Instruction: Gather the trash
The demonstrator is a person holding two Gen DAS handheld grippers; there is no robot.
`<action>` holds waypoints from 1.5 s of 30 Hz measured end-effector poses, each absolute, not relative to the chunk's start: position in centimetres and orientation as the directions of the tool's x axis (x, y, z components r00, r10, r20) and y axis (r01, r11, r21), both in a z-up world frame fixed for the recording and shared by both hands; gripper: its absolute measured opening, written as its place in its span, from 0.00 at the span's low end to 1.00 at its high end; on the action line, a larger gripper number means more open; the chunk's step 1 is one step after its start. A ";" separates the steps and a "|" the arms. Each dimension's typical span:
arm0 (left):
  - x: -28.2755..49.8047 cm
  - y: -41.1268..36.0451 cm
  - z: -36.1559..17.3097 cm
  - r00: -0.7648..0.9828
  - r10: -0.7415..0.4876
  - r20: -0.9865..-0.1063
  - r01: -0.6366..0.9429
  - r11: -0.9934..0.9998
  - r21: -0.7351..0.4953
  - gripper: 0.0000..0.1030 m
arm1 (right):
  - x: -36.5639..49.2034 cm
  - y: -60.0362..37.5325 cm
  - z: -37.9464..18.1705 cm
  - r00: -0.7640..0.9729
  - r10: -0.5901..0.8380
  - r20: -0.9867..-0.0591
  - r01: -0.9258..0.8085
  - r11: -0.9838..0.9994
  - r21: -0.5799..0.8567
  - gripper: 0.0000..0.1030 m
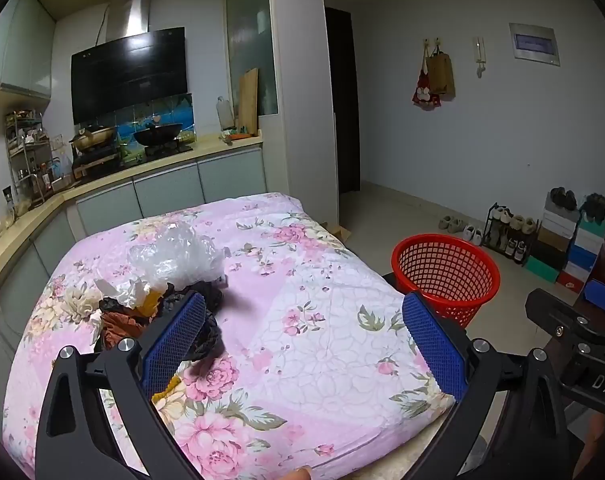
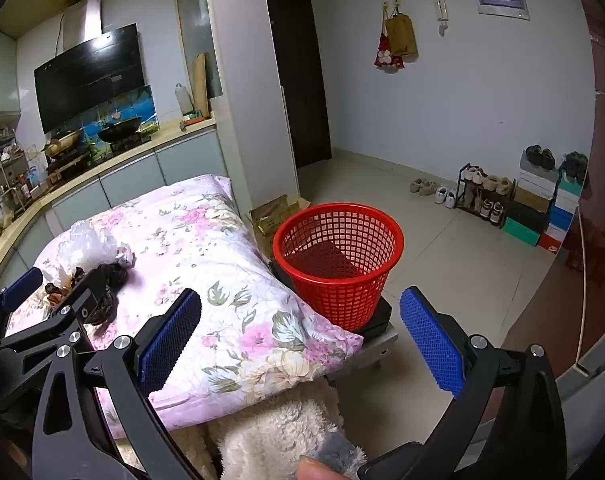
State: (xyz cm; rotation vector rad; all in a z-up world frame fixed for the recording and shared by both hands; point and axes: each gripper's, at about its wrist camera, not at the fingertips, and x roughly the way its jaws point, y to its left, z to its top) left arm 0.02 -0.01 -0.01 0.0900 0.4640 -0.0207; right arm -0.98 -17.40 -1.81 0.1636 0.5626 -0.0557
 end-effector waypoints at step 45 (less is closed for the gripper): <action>3.4 1.0 -1.7 0.895 0.027 -0.445 0.002 0.998 0.064 0.93 | 3.0 -16.8 -3.4 0.855 -0.061 -0.515 0.111 0.992 0.067 0.94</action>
